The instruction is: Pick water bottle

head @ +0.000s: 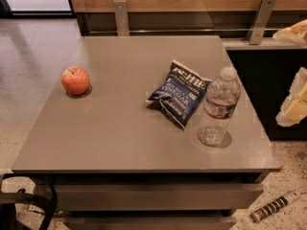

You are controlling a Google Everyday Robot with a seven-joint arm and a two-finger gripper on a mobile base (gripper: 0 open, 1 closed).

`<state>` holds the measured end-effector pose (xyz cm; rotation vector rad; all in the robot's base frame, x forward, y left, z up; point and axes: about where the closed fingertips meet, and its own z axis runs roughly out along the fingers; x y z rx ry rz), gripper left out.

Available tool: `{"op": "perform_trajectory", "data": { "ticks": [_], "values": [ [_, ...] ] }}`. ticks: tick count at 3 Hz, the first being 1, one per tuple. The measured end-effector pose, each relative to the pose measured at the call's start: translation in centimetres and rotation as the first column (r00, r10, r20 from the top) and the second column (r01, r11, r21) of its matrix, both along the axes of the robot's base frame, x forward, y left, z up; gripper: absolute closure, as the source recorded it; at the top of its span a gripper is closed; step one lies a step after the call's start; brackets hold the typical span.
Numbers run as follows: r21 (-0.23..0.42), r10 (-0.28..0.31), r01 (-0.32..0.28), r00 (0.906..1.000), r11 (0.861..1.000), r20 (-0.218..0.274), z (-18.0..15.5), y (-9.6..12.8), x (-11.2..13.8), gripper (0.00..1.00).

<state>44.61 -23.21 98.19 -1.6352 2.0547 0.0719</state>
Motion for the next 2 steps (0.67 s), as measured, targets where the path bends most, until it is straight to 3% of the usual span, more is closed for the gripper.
{"op": "perform_trajectory", "data": {
  "ticks": [1, 2],
  "values": [
    [0.172, 0.06, -0.065, 0.9976, 0.983, 0.035, -1.6, -0.3, 0.2, 0.0],
    [0.364, 0.108, -0.133, 0.9901, 0.922, 0.09, -3.4, 1.0, -0.2, 0.0]
  ]
}}
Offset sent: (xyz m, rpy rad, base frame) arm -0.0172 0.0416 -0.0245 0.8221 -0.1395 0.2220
